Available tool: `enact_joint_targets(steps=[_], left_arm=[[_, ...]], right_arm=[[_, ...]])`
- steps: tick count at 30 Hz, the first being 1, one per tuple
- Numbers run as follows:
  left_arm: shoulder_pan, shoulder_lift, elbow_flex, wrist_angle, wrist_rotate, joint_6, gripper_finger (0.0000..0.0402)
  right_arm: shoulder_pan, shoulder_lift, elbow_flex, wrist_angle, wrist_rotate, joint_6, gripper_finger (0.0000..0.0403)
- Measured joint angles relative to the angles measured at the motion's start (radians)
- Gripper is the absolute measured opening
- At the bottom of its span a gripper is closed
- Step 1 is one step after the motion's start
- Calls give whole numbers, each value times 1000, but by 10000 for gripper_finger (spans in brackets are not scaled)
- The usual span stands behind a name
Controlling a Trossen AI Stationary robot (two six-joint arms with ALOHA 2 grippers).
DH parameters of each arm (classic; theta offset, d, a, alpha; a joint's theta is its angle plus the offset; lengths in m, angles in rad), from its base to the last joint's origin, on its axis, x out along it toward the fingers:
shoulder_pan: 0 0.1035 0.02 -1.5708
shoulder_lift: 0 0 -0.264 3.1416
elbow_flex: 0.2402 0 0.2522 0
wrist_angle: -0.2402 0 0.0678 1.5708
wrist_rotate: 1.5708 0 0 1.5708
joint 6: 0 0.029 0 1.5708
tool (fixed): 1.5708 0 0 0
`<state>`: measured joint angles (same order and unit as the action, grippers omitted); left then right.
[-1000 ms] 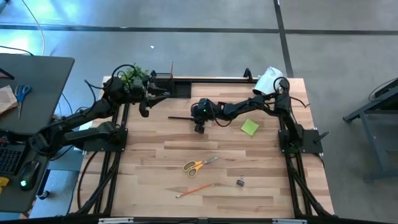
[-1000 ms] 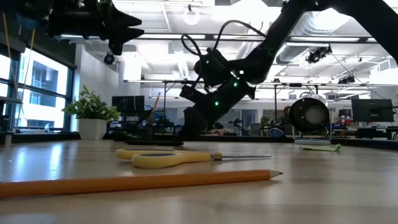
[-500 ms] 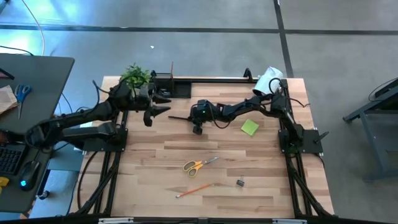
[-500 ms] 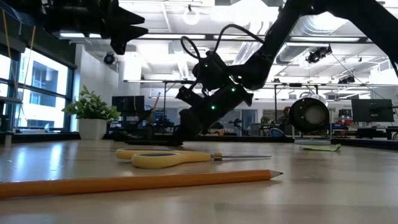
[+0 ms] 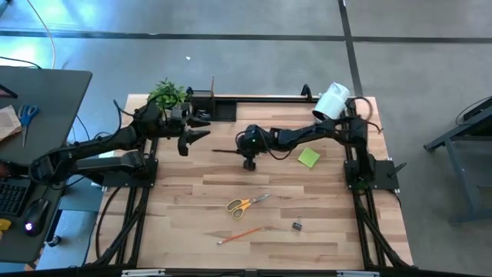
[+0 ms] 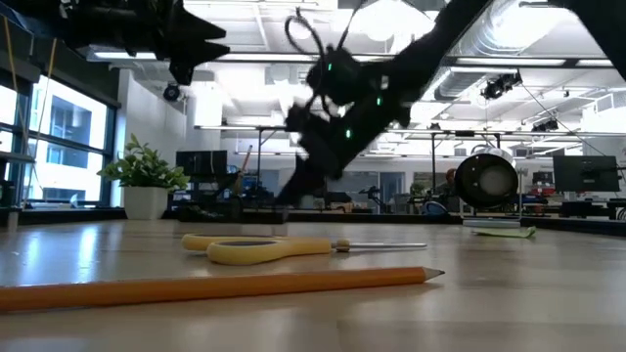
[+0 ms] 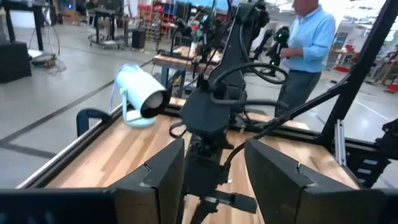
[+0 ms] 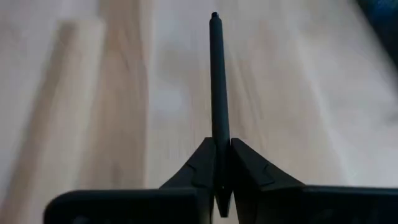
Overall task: Pick and place office supplies into organizer
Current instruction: Put the black pen into the top left section of the desk organizer
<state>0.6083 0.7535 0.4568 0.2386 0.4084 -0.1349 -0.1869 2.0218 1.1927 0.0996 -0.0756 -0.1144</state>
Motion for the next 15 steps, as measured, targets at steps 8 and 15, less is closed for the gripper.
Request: enact_joint_targets(steps=[8,15], left_arm=[[0,-86,0,-4,25,21,159],[0,-69,0,5,59,77,159]], right_arm=[[-13,-248,-279,250,31,16,10],[-95,-531,-686,822,-41,185,17]])
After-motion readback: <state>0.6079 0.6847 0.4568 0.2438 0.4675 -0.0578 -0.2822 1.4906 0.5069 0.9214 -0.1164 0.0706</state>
